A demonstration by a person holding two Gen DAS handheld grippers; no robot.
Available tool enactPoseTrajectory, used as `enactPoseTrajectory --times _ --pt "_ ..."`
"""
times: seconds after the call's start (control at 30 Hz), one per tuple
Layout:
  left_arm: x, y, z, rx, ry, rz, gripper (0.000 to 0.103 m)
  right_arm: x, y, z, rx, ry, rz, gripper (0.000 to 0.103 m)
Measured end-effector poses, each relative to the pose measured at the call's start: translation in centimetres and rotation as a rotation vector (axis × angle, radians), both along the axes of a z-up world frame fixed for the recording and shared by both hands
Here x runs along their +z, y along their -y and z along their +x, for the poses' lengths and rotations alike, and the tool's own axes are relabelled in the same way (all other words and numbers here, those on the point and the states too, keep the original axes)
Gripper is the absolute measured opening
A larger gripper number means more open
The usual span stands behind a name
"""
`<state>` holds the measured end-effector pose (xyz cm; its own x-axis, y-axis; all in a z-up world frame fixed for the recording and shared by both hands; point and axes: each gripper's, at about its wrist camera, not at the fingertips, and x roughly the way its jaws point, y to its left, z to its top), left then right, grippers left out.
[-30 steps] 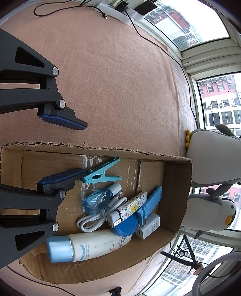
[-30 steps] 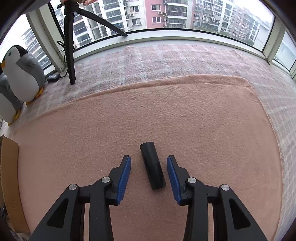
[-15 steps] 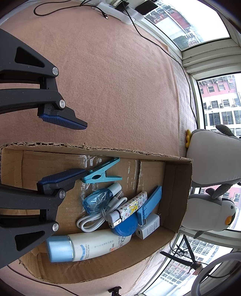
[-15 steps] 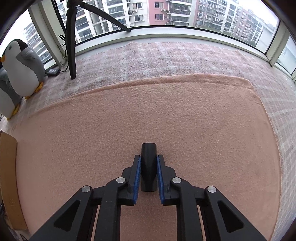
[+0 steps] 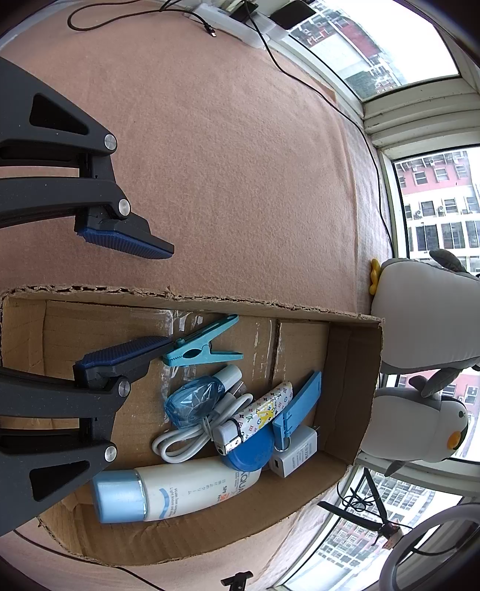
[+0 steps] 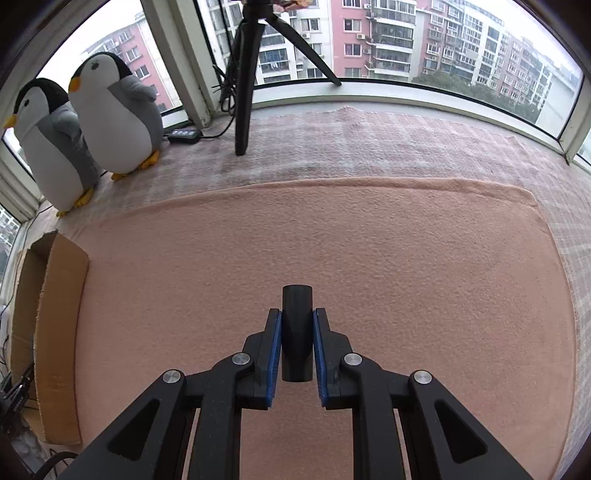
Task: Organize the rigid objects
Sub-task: 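Carry the black cylinder with the right tool over the box, then open the right tool to release the black cylinder into the box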
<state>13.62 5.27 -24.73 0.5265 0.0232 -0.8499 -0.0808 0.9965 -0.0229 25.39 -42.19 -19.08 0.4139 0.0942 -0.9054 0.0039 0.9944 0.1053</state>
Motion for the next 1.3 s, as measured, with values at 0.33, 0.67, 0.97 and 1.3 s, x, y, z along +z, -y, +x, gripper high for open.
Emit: enactPoseTrajectory --times 0.33,0.67,0.97,1.3 --pt "0.1 0.0 0.1 0.000 0.002 0.000 0.048 4.0 -10.1 -3.0 0.195 0.070 0.080 0.015" --pt "0.2 0.0 0.2 0.000 0.002 -0.004 0.048 6.6 -20.5 -4.8 0.408 0.099 0.144 0.015" --pt "0.2 0.1 0.5 -0.001 0.002 -0.007 0.048 6.0 -27.6 -6.0 0.528 0.078 0.173 0.015" --pt "0.3 0.4 0.6 -0.002 0.001 -0.001 0.048 6.6 -28.6 -6.8 0.544 0.096 0.180 0.031"
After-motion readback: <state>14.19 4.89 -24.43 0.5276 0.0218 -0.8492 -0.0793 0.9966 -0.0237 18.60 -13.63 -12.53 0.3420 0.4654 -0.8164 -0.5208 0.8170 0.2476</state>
